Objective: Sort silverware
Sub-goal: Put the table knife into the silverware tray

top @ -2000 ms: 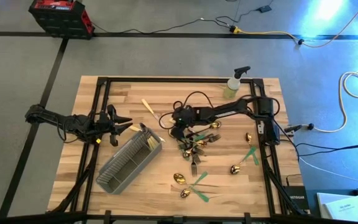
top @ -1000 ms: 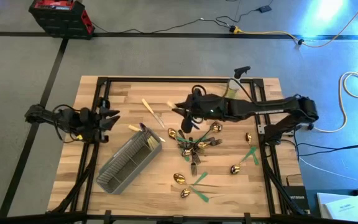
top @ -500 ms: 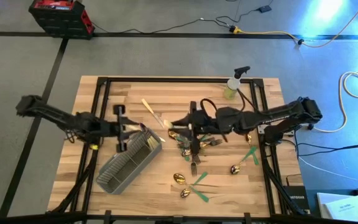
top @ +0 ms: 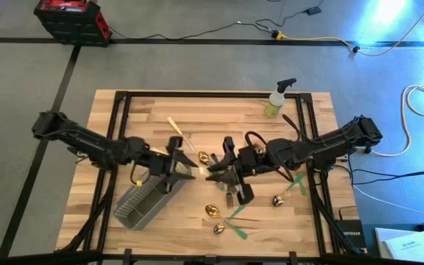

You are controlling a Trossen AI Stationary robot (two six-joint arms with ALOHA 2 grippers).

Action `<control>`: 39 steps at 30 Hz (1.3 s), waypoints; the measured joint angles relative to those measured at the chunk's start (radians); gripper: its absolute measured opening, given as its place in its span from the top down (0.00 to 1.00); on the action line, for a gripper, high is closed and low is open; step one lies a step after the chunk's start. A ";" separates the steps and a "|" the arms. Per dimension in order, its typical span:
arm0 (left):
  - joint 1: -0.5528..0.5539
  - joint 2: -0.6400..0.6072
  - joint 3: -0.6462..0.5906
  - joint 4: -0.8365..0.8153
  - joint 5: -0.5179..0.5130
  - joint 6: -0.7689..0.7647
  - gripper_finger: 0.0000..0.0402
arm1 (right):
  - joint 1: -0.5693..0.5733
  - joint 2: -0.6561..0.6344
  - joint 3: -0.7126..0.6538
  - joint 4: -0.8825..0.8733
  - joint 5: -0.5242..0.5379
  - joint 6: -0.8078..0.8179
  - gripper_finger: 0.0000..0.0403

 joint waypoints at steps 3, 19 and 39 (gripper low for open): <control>0.013 0.051 0.063 0.003 0.115 -0.074 0.50 | 0.000 0.001 0.000 -0.012 -0.031 0.000 0.87; 0.139 0.192 0.221 0.034 0.441 -0.369 0.42 | -0.003 0.003 0.000 -0.031 -0.130 -0.001 0.87; 0.130 0.326 0.350 0.107 0.540 -0.499 0.43 | -0.003 0.004 0.000 -0.085 -0.107 -0.025 0.87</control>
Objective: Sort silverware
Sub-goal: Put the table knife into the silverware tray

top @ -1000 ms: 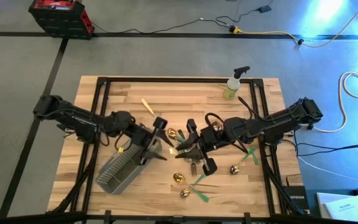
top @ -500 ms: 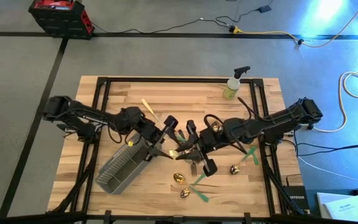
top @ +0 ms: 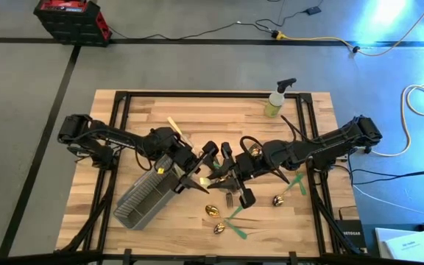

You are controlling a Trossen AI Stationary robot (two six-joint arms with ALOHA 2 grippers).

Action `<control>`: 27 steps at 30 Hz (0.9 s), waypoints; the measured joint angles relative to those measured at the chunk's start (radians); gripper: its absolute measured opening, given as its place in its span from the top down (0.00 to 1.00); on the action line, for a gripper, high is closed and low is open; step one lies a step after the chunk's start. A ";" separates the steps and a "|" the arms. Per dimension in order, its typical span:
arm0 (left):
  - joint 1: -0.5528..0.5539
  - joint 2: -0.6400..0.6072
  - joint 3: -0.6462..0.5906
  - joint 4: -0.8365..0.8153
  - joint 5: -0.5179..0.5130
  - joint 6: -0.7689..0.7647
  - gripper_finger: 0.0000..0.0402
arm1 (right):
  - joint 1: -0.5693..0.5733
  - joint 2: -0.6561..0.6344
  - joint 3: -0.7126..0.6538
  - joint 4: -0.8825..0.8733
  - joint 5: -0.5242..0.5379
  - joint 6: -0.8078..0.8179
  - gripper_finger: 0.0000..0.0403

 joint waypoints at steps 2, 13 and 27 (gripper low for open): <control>0.000 0.000 0.000 -0.001 0.000 0.000 0.46 | 0.000 0.000 0.000 -0.003 -0.007 -0.001 0.87; 0.000 -0.001 0.000 -0.004 0.001 -0.005 0.74 | 0.000 0.000 0.000 -0.026 -0.012 -0.021 0.87; 0.000 -0.002 0.000 -0.009 0.014 0.022 0.92 | 0.000 0.000 0.000 -0.041 -0.016 -0.049 0.87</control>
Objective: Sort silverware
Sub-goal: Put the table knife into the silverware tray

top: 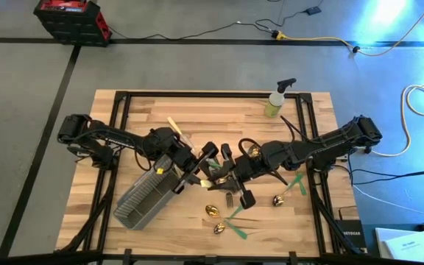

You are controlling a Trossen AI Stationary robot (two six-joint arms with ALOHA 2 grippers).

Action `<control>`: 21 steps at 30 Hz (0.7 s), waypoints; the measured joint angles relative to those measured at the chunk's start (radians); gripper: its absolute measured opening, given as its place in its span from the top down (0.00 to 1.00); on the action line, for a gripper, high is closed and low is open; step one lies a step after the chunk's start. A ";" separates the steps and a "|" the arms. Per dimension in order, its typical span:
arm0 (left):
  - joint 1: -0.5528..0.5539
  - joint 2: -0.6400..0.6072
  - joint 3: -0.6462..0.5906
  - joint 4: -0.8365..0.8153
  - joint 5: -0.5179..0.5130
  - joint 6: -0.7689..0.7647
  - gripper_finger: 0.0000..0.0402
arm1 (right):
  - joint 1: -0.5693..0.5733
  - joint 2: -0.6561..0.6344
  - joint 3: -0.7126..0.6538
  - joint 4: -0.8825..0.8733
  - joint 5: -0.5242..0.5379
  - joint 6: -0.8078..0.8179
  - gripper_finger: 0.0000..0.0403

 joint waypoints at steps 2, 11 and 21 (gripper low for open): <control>0.000 0.000 0.000 -0.002 0.006 0.001 0.96 | 0.000 0.000 0.000 0.000 -0.005 -0.004 0.87; -0.006 0.000 0.000 -0.018 -0.008 -0.005 0.99 | 0.000 -0.030 0.000 -0.082 -0.020 -0.029 0.76; -0.016 -0.010 0.000 -0.020 0.000 -0.022 1.00 | 0.000 -0.159 -0.001 -0.192 0.025 -0.039 0.61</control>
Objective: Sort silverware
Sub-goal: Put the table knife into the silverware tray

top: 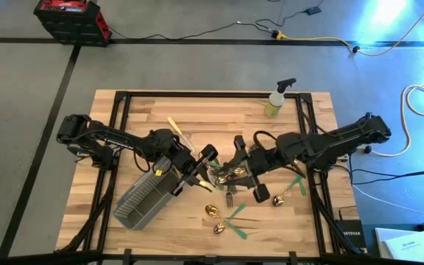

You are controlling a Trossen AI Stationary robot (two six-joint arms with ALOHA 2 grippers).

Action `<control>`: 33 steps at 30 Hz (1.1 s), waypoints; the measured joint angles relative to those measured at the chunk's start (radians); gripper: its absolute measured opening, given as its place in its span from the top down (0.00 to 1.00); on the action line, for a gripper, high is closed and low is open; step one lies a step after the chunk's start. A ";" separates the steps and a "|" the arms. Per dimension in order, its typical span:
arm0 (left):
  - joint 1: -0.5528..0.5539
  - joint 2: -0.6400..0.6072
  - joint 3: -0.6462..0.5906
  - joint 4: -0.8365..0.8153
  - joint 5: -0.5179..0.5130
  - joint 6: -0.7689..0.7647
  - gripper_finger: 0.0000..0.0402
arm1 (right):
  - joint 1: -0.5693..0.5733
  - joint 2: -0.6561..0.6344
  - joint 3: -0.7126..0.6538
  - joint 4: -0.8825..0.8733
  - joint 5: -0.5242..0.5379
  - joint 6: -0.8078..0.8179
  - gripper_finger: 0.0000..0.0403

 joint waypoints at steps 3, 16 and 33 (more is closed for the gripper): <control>0.001 -0.007 0.000 -0.002 0.020 -0.019 1.00 | 0.000 -0.034 0.000 -0.051 0.025 0.014 0.58; 0.011 -0.031 0.000 -0.092 0.027 0.003 1.00 | 0.001 -0.030 0.000 -0.290 0.076 0.155 0.57; 0.065 -0.031 0.000 -0.338 -0.006 0.046 1.00 | 0.197 -0.031 0.000 -0.766 0.476 0.002 0.57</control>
